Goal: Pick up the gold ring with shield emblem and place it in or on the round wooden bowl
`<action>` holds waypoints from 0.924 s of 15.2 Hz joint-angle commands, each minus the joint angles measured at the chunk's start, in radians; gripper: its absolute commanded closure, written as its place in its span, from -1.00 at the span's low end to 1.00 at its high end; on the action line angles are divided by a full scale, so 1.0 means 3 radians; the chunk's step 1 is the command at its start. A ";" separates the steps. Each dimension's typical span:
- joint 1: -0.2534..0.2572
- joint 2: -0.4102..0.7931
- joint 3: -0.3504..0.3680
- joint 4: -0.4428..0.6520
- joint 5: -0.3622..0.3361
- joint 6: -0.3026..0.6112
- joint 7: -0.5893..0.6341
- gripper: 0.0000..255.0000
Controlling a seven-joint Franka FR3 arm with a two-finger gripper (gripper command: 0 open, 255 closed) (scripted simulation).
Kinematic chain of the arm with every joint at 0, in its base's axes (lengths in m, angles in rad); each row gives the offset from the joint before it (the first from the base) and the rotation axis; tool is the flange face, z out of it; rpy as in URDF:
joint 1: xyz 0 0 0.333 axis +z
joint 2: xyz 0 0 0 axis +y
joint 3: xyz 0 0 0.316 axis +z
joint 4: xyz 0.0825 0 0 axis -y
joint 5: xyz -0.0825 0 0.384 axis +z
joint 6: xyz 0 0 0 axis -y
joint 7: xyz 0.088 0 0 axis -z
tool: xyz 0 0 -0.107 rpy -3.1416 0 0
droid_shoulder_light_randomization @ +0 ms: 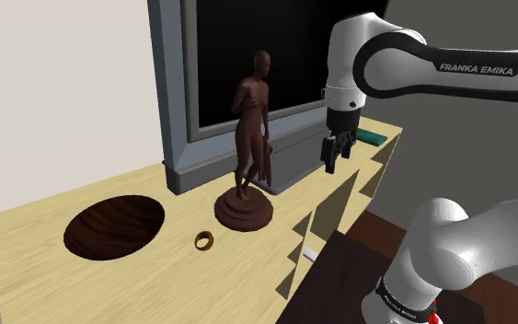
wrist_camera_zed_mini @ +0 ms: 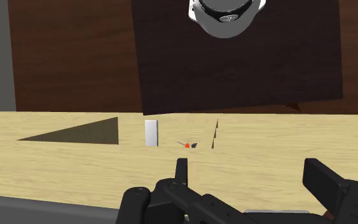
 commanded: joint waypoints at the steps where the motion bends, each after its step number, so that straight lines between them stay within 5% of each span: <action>1: 0.0000 0.0000 0.0000 0.0000 0.0000 0.0000 0.0000 -1.00; 14: 0.0279 0.0716 0.0861 0.0096 0.0449 0.0947 0.0864 -1.00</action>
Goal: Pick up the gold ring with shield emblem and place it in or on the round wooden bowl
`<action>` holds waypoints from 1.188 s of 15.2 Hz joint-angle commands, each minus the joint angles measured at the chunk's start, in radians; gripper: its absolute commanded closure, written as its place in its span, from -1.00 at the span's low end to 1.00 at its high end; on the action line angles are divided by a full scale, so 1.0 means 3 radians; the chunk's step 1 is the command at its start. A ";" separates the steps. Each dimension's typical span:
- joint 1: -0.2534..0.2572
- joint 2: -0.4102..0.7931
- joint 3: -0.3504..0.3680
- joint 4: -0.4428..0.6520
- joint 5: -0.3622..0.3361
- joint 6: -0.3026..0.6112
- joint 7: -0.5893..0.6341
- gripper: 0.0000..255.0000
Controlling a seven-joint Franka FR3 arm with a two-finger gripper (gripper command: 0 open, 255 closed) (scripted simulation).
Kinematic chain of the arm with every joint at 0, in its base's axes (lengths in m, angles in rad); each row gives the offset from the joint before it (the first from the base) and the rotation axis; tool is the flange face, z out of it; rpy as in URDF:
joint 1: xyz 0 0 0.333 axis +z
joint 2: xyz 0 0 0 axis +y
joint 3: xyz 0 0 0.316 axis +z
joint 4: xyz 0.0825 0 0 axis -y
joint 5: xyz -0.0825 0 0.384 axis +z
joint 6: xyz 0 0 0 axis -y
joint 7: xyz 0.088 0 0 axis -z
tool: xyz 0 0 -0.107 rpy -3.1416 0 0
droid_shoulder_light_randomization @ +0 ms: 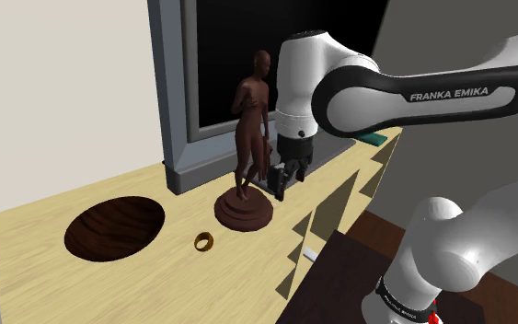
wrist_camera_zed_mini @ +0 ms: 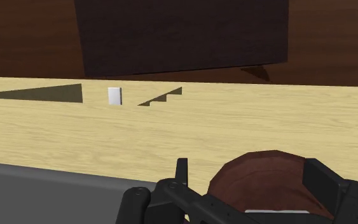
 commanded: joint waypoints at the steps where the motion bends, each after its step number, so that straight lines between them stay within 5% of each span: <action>1: 0.0027 0.0145 0.0138 0.0053 0.0030 0.0152 0.0142 -1.00; 8: 0.0039 0.0782 0.0625 0.0400 -0.0070 0.0596 0.0663 -1.00; 18: 0.0024 0.1742 0.1162 0.1013 -0.0662 0.0944 0.1449 -1.00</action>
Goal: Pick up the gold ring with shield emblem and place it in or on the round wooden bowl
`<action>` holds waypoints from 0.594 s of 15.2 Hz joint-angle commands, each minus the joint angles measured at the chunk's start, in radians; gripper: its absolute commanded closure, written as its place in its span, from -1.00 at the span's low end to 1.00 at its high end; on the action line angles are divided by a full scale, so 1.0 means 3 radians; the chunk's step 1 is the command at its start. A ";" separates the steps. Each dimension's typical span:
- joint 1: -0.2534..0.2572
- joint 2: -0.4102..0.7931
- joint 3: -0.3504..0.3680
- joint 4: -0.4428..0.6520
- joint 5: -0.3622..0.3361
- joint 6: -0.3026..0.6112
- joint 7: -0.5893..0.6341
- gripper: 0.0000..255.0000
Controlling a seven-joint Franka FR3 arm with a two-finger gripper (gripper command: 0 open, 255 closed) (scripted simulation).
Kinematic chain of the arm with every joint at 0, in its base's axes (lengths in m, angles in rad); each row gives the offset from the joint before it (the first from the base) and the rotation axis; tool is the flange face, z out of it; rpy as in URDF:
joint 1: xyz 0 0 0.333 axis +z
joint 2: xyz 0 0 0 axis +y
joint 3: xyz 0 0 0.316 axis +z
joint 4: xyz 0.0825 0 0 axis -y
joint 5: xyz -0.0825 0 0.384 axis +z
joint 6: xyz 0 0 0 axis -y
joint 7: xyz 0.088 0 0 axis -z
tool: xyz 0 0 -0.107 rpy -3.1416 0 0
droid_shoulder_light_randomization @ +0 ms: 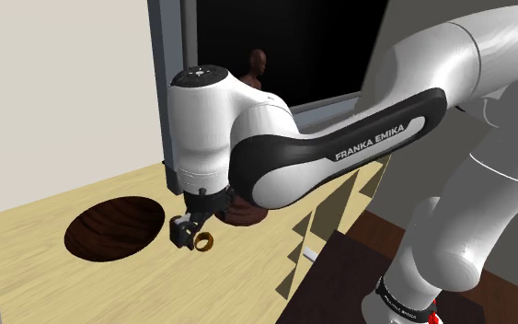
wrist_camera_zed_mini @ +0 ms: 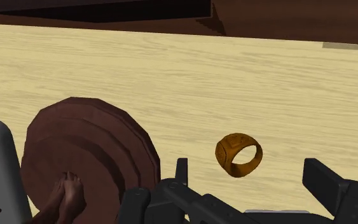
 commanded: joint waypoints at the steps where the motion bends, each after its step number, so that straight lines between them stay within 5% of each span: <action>1: 0.0000 0.0075 0.0020 -0.0007 -0.0059 0.0068 0.0058 -1.00; 9: -0.0018 0.0181 0.0017 -0.0162 -0.0154 0.0301 0.0123 -1.00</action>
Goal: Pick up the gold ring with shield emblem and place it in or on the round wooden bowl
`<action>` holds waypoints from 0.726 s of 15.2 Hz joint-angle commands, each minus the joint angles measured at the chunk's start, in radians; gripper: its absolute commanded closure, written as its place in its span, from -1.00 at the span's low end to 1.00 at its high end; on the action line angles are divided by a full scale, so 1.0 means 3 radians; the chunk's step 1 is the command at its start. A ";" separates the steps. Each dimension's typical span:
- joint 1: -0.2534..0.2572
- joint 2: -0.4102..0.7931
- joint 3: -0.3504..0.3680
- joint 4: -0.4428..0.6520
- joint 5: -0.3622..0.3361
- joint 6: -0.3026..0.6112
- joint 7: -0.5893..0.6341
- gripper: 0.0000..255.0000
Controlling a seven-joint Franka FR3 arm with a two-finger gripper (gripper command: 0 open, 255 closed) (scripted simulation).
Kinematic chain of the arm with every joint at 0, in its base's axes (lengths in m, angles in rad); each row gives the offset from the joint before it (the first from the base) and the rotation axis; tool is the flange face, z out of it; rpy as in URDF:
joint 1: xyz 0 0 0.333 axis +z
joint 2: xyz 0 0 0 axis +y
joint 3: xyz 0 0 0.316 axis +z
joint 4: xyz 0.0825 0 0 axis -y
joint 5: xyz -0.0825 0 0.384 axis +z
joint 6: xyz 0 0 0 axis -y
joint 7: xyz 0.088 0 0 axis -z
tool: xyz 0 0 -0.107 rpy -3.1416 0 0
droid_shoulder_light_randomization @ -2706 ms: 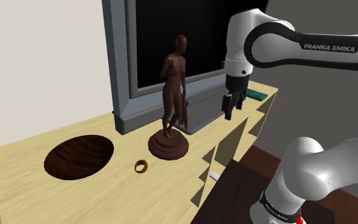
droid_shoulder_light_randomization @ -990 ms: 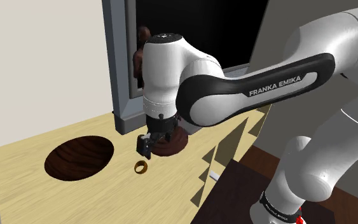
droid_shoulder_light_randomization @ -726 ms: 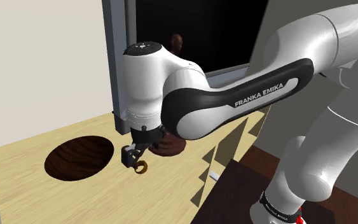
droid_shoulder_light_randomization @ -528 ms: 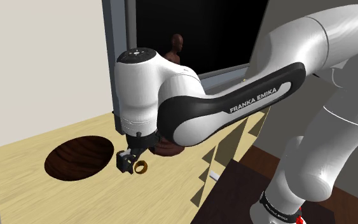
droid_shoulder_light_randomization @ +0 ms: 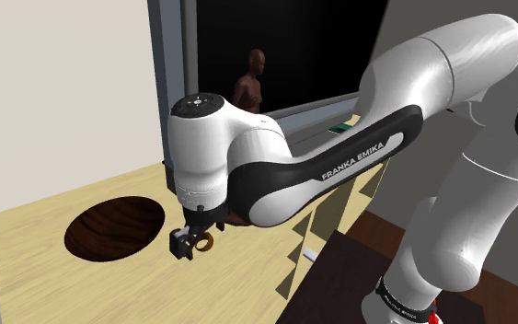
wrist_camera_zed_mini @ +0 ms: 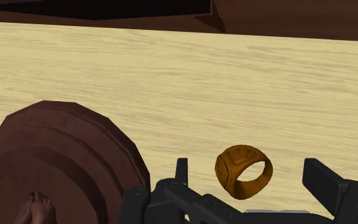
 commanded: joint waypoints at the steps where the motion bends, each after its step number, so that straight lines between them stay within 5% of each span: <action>1: 0.0000 0.0003 0.0001 -0.0004 -0.0003 0.0007 0.0003 -1.00; 5: 0.0000 0.0003 0.0001 -0.0003 -0.0003 0.0006 0.0003 -1.00; 6: 0.0000 0.0003 0.0001 -0.0003 -0.0003 0.0006 0.0003 1.00; 11: -0.0001 0.0003 -0.0001 0.0000 -0.0003 0.0003 -0.0002 1.00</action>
